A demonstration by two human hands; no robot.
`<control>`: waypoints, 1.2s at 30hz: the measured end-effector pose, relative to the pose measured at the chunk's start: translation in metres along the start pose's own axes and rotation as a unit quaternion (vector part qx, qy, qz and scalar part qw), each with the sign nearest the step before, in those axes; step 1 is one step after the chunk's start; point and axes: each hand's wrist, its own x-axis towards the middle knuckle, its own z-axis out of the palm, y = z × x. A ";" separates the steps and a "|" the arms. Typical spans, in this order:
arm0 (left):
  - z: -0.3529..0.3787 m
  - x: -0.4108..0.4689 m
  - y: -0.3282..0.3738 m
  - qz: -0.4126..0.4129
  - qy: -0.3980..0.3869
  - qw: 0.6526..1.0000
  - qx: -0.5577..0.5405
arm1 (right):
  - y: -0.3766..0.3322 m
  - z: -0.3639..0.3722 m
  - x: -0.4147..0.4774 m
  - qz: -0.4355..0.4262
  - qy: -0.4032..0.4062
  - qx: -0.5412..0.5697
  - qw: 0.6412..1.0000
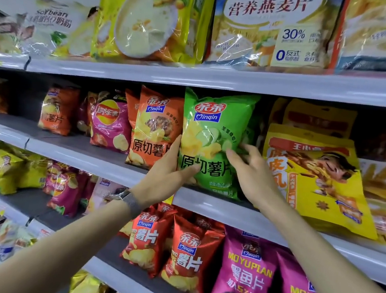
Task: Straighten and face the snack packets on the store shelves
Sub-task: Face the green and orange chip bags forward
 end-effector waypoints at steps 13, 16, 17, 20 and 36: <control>-0.003 -0.038 -0.015 -0.028 0.001 0.982 0.187 | 0.002 -0.018 -0.062 -0.077 -0.043 -0.167 0.982; -0.006 -0.045 -0.021 -0.028 -0.013 0.972 0.234 | -0.001 -0.010 -0.073 -0.108 -0.034 -0.230 0.967; -0.008 -0.047 -0.023 -0.025 -0.016 0.970 0.242 | -0.003 -0.005 -0.075 -0.112 -0.034 -0.250 0.961; -0.016 -0.048 -0.032 -0.013 -0.012 0.968 0.252 | -0.011 0.009 -0.075 -0.127 0.013 -0.335 0.933; -0.034 0.019 -0.057 0.138 -0.069 0.978 0.141 | 0.001 0.054 -0.056 -0.025 0.163 -0.317 0.934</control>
